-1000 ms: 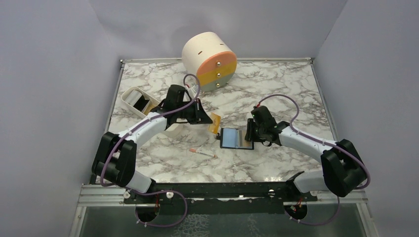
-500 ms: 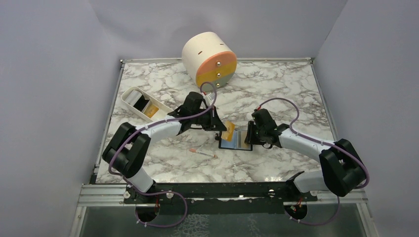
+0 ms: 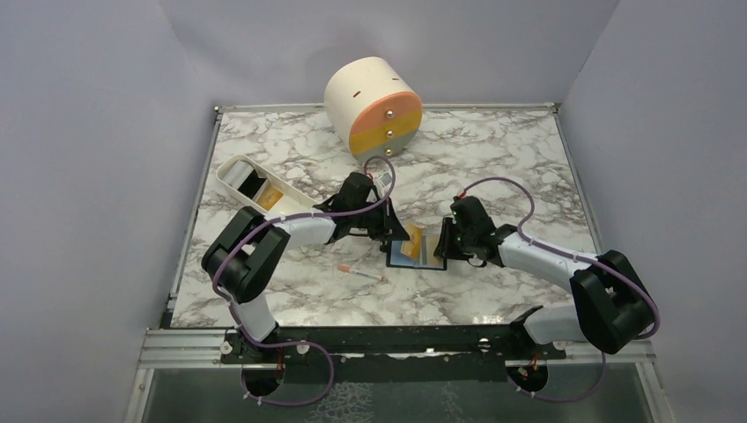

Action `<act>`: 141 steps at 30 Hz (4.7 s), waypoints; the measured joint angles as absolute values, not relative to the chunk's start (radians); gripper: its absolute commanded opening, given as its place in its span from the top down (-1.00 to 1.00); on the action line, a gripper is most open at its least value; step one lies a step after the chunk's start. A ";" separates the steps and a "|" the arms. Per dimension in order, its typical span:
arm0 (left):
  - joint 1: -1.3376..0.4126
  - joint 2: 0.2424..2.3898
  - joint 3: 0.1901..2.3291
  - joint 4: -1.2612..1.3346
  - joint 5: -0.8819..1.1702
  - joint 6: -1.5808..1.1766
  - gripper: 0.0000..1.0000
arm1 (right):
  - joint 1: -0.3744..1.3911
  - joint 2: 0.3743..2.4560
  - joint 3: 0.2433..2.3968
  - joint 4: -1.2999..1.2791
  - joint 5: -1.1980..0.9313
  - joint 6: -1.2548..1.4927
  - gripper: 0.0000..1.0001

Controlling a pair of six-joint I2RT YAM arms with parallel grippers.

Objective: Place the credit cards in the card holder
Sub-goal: Insert the credit card into the card holder.

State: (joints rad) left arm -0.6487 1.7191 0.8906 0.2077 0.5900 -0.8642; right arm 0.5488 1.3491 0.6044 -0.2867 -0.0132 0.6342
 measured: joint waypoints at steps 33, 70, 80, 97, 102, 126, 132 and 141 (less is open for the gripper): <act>-0.712 1.737 0.822 0.206 0.448 -0.962 1.00 | 0.548 1.277 0.524 -0.231 -0.047 0.678 0.41; -0.729 1.791 0.931 0.102 0.446 -0.883 1.00 | 0.548 1.270 0.521 -0.232 -0.050 0.684 0.42; -0.729 1.791 0.931 0.087 0.442 -0.872 1.00 | 0.548 1.267 0.518 -0.235 -0.051 0.684 0.43; -0.750 1.779 0.918 0.088 0.392 -0.886 1.00 | 0.548 1.258 0.510 -0.233 -0.054 0.692 0.43; -0.750 1.779 0.918 0.088 0.391 -0.886 1.00 | 0.548 1.258 0.510 -0.234 -0.054 0.692 0.43; -0.750 1.782 0.893 0.128 0.375 -0.927 1.00 | 0.548 1.258 0.512 -0.239 -0.054 0.693 0.44; -0.750 1.789 0.896 0.133 0.374 -0.927 1.00 | 0.548 1.258 0.512 -0.239 -0.054 0.694 0.45; -0.750 1.808 0.924 0.141 0.375 -0.926 1.00 | 0.548 1.259 0.512 -0.240 -0.054 0.696 0.45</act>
State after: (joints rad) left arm -0.7502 1.8084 0.9237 0.1413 0.3752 -0.9264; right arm 0.5476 1.2587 0.5121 -0.2398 -0.0536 0.6960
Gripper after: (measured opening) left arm 0.009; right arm 0.276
